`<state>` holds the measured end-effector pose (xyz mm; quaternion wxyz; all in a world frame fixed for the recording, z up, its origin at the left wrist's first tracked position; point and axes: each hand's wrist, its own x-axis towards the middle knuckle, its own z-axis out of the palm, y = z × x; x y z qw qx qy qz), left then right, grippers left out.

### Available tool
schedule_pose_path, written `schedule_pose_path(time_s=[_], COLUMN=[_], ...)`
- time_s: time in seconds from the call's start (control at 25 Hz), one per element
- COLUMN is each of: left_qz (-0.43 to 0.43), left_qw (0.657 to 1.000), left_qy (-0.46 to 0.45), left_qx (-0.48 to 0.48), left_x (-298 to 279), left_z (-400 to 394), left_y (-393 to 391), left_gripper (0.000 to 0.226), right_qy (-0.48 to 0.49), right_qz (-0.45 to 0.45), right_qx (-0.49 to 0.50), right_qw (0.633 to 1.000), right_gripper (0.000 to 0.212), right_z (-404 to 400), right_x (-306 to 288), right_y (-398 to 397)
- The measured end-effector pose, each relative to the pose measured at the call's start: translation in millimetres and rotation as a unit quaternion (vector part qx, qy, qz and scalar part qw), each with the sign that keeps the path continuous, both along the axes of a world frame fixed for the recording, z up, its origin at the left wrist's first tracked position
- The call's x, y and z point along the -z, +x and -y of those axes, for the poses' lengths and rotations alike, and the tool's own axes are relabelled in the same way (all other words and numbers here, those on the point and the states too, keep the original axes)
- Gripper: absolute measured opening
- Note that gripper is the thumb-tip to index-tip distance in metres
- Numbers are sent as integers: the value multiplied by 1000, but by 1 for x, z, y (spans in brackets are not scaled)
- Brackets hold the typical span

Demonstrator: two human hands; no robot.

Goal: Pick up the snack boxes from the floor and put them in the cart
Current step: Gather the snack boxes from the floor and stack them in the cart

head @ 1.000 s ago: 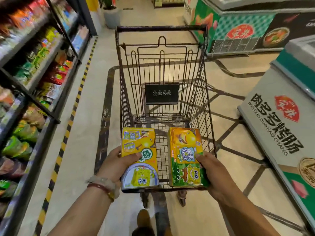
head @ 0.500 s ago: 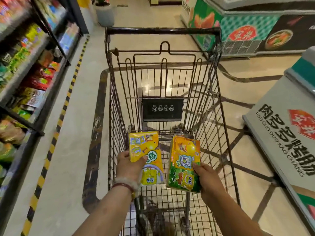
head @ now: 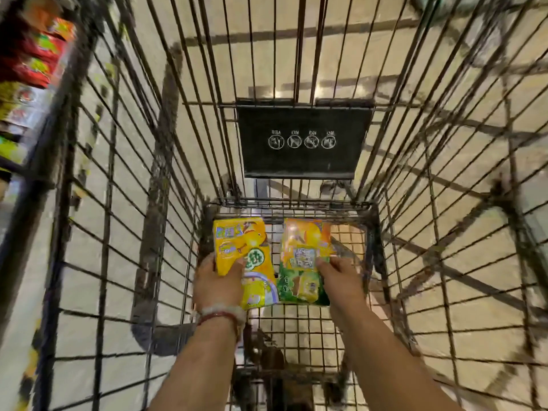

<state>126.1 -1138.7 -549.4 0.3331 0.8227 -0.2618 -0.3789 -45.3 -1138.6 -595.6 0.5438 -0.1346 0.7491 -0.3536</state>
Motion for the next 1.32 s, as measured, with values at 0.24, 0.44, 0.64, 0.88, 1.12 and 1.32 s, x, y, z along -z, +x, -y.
schedule_pose_path(time_s=[0.24, 0.44, 0.64, 0.88, 1.12, 1.32], left_qz=[89, 349, 333, 334, 336, 312], left_qw=[994, 905, 851, 851, 850, 866], left_qy=[-9, -36, 120, 142, 138, 84], left_qx=[67, 240, 388, 379, 381, 383], left_x=[48, 55, 69, 66, 61, 34], left_z=[30, -5, -13, 27, 24, 28], left_y=[15, 12, 14, 27, 26, 21], left_gripper=[40, 33, 47, 55, 52, 50], right_qy=[-38, -178, -236, -162, -174, -225], right_qz=[-109, -414, -439, -436, -465, -451], right_qx=[-132, -365, -552, -609, -609, -587], right_qw=[984, 815, 668, 642, 619, 633], right_gripper=[33, 47, 52, 56, 53, 59], right_z=[24, 3, 11, 52, 52, 52], right_x=[24, 31, 42, 40, 40, 23], right_y=[20, 26, 40, 60, 60, 53])
